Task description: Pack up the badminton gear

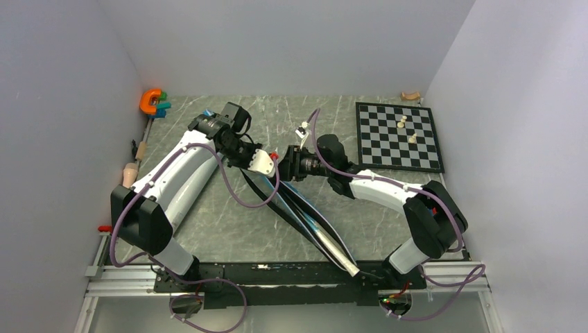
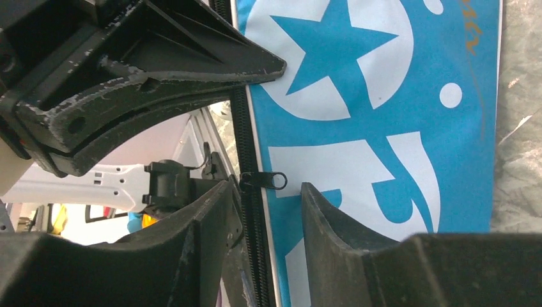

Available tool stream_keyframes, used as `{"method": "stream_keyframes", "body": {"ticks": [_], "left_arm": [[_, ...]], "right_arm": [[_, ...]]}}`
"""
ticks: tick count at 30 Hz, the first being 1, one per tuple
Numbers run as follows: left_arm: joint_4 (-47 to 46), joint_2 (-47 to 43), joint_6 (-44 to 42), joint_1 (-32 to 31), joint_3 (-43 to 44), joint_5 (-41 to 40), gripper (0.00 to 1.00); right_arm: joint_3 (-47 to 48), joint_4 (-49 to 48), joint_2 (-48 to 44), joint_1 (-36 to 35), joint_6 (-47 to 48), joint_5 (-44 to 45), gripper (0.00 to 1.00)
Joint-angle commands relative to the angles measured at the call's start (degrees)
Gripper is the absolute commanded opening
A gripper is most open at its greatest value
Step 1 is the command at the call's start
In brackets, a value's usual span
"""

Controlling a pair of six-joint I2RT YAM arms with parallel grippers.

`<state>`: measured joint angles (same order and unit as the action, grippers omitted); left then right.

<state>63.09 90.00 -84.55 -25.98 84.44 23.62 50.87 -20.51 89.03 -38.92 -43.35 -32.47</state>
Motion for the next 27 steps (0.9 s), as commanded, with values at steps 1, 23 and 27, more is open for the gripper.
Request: {"method": "stream_keyframes", "body": {"ticks": [1,23,27], "left_arm": [[-0.5,-1.7,0.8,-0.4,1.4,0.7,0.00],[-0.5,-0.3,1.6,-0.5,2.0,-0.4,0.00],[-0.6,0.0,1.7,-0.4,1.9,-0.7,0.00]], "right_arm": [[2.5,-4.4,-0.9,0.1,-0.9,-1.5,0.46],[1.5,-4.3,-3.9,-0.1,-1.8,-1.8,0.00],[0.0,-5.2,-5.9,-0.1,-2.6,-1.3,0.00]]}}
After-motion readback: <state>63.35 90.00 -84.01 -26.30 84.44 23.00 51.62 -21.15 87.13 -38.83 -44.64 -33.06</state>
